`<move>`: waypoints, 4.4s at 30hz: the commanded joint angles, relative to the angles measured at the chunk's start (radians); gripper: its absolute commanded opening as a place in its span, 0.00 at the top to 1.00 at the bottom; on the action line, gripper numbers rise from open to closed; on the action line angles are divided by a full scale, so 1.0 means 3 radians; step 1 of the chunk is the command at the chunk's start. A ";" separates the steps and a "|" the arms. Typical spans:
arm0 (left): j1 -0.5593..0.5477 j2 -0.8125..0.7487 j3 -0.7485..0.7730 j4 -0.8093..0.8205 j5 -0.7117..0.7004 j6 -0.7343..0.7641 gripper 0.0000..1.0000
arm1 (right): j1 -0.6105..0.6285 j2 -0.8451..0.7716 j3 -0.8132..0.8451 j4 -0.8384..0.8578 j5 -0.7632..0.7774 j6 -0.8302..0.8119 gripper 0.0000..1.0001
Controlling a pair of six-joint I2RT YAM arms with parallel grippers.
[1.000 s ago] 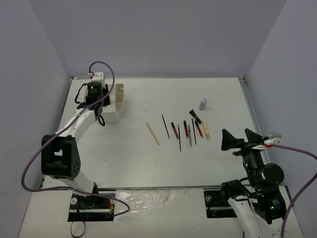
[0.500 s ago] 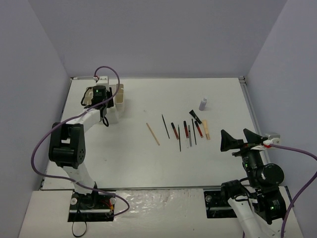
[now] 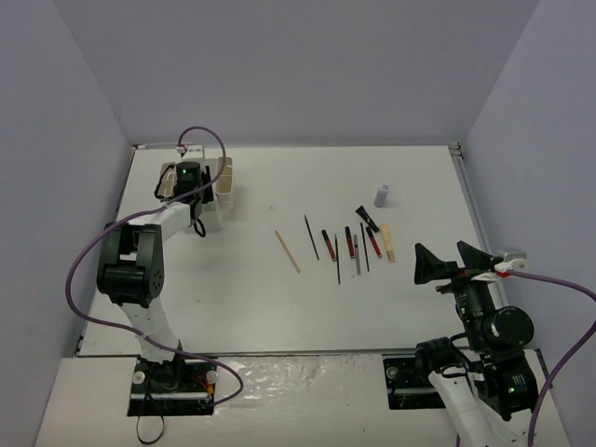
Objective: Organize the makeup
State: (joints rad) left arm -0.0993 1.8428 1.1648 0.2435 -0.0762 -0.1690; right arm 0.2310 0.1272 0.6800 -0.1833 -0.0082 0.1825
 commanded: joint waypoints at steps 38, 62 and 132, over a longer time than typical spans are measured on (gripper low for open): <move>0.0034 -0.1354 0.0504 -0.1277 0.0027 -0.0499 0.11 | 0.0028 0.2005 0.0939 -0.0003 -0.0315 0.0225 0.00; -0.0431 -0.3448 -0.0759 -0.2550 0.0500 -0.0240 0.09 | -0.0116 0.5228 0.1665 0.1280 0.0692 0.0343 0.27; -0.0462 -0.3641 -0.1031 -0.2499 0.0143 -0.0269 0.09 | 0.2286 0.6360 0.2453 0.1673 -0.0744 -0.1087 0.35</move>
State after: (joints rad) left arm -0.2367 0.7353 0.8391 -0.5587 -0.0484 -0.2539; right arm 0.9065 2.0991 1.4098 0.2723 -0.2361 -0.1260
